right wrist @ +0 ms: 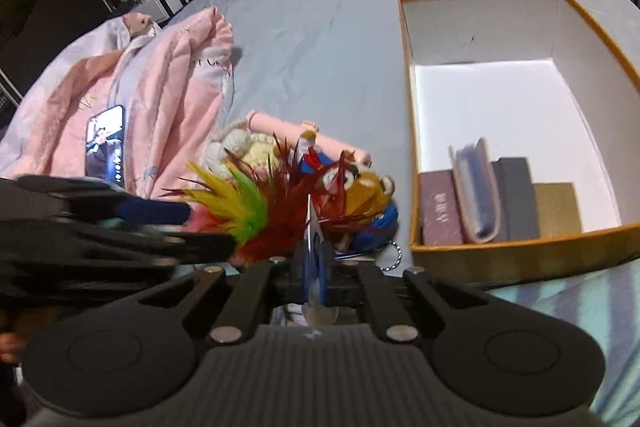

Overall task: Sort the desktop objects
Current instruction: 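Carry the feather toy and blue card toward the orange box with both grippers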

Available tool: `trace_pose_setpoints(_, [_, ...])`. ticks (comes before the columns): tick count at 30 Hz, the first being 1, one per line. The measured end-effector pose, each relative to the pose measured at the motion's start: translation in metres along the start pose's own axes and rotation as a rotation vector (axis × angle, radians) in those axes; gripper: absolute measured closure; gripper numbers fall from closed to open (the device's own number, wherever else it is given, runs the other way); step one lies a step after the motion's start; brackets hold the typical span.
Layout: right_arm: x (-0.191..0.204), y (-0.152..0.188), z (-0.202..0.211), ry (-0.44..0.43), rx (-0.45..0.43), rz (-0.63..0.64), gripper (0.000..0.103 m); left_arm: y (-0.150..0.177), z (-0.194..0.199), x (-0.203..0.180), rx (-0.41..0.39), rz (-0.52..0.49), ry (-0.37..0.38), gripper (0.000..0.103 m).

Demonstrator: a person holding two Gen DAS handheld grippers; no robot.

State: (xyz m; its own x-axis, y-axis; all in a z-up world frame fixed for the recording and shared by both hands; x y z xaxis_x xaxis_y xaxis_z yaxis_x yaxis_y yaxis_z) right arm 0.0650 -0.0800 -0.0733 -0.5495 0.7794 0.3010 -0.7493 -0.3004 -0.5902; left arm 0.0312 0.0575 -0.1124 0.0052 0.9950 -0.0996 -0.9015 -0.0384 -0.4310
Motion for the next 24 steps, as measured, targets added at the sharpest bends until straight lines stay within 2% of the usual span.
trace_pose_setpoints(5, [-0.006,-0.001,0.022,-0.031,0.009,0.010,0.099,-0.005,-0.020,-0.005,0.033,0.013,-0.025,0.041])
trace_pose_setpoints(8, [-0.013,-0.006,0.042,-0.065,-0.015,-0.006,0.099,-0.006,-0.031,-0.010,0.041,-0.027,-0.065,0.041])
trace_pose_setpoints(11, [-0.019,-0.014,0.061,-0.082,-0.047,-0.016,0.099,-0.007,-0.039,-0.013,0.052,-0.036,-0.070,0.041])
trace_pose_setpoints(14, [-0.028,-0.023,0.079,-0.084,-0.083,-0.026,0.099,-0.010,-0.046,-0.013,0.054,-0.024,-0.086,0.053])
trace_pose_setpoints(15, [-0.031,-0.026,0.086,-0.085,-0.097,-0.033,0.099,-0.011,-0.049,-0.012,0.060,-0.006,-0.083,0.062])
trace_pose_setpoints(17, [-0.038,-0.031,0.098,-0.088,-0.124,-0.049,0.099,-0.013,-0.053,-0.008,0.065,0.043,-0.083,0.069])
trace_pose_setpoints(19, [-0.045,-0.036,0.110,-0.085,-0.159,-0.064,0.099,-0.013,-0.054,-0.003,0.066,0.078,-0.078,0.084])
trace_pose_setpoints(22, [-0.058,-0.043,0.126,-0.073,-0.209,-0.088,0.099,-0.013,-0.051,0.000,0.060,0.098,-0.054,0.093])
trace_pose_setpoints(24, [-0.068,-0.046,0.134,-0.060,-0.247,-0.108,0.099,-0.012,-0.045,0.001,0.041,0.113,-0.049,0.095])
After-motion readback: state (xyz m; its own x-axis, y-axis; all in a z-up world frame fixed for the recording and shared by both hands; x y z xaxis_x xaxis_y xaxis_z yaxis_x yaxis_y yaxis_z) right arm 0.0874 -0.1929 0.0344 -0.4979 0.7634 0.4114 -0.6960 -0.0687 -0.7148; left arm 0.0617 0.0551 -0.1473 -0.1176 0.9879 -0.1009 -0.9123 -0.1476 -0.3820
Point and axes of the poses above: each gripper's, at about its wrist camera, not at the fingertips, and z roughly against the way its jaws point, x to its left, y to its underside, the point moved 7 cm from there along -z, roughly the way its jaws point, and after that the axes turned 2 degrees about z, right-handed, at the moved point
